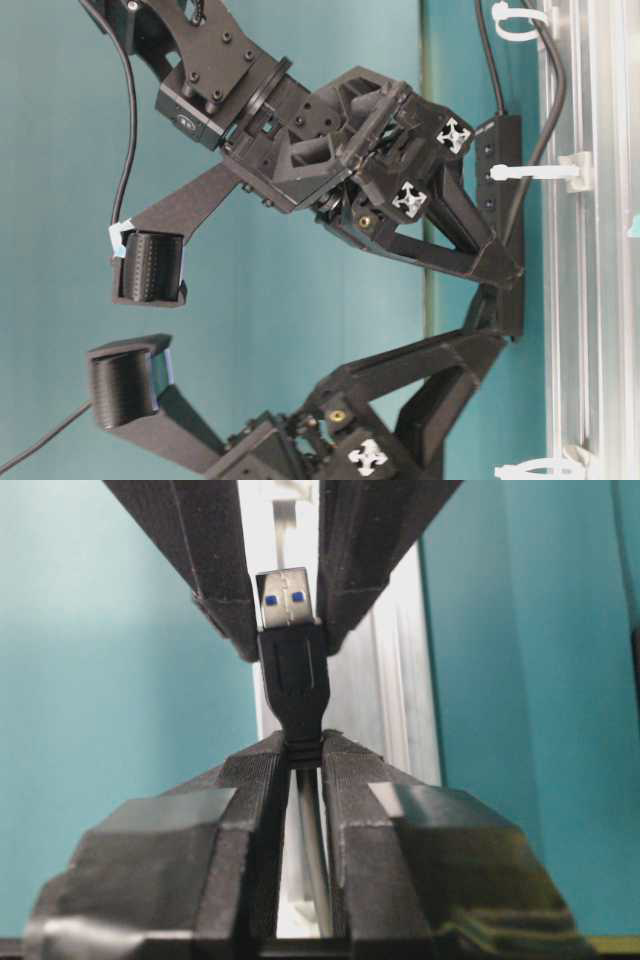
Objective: Pass the USB cable through three rings with both arms.
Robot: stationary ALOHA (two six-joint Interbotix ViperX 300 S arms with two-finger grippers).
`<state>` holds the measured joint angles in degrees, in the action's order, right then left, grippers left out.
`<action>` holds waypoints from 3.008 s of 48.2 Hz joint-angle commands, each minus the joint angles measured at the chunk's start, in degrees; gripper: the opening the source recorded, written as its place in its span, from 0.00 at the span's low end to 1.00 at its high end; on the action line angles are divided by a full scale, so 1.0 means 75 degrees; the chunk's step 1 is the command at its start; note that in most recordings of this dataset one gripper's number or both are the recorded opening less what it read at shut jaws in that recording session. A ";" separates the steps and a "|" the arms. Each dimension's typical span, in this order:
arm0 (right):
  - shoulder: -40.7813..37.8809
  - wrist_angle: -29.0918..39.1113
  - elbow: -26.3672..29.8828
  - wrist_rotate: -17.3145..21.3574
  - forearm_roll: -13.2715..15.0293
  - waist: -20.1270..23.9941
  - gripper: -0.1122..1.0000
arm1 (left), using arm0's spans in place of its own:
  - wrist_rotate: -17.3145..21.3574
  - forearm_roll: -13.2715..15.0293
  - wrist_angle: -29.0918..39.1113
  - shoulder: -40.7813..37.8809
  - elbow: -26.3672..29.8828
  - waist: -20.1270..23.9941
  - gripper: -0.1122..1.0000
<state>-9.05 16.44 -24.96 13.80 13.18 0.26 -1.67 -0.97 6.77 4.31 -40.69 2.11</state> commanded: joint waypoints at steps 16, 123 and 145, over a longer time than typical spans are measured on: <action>-0.0176 0.0105 0.0375 -0.0023 -0.0012 0.0047 0.04 | -0.0059 -0.0023 -0.0023 0.1418 -0.0633 -0.0012 0.79; -0.2027 0.1383 0.2848 -0.0012 -0.0047 0.0070 0.04 | -0.0984 -0.0012 0.1008 0.4020 -0.2461 -0.0211 0.79; -0.2215 0.1359 0.3129 -0.0012 -0.0129 0.0082 0.04 | -0.0996 -0.0012 0.1008 0.3996 -0.2484 -0.0211 0.79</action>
<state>-26.02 27.16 -2.29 13.89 12.30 0.79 -9.05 -0.97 14.59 34.28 -59.85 0.70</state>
